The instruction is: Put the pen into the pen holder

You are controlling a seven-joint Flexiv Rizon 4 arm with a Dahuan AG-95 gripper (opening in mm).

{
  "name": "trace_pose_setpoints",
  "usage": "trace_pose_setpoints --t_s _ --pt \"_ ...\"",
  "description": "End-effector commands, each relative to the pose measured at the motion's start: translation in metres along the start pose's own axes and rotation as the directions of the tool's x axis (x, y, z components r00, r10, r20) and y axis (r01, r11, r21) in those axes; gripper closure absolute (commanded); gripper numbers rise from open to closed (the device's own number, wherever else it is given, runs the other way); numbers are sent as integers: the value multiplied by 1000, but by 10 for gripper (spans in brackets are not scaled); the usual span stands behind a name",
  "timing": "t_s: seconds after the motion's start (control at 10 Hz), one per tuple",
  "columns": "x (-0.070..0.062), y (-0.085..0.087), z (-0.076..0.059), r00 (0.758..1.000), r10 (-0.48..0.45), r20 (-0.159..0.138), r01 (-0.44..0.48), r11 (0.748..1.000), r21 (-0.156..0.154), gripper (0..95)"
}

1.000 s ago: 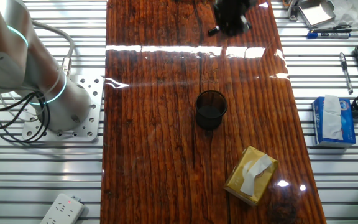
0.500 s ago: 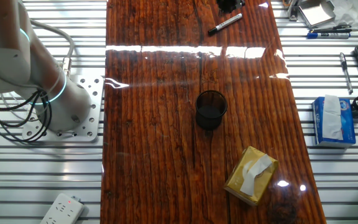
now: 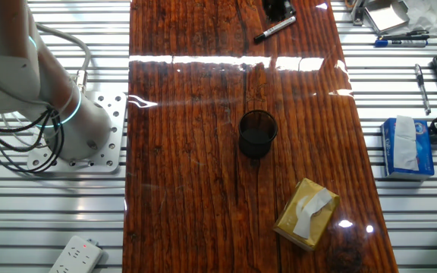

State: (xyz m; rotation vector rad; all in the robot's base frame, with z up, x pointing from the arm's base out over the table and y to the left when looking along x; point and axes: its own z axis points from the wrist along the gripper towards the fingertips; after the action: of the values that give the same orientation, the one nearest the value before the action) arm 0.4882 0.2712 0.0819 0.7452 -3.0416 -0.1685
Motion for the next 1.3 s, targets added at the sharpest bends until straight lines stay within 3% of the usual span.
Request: trace_pose_setpoints --t_s 0.1,0.5,1.3 --pt "1 1 7 1000 -2 3 2 1000 4 760" --pt "1 2 15 1000 -9 6 9 1000 7 760" --pt "3 10 46 1000 -10 18 9 1000 15 760"
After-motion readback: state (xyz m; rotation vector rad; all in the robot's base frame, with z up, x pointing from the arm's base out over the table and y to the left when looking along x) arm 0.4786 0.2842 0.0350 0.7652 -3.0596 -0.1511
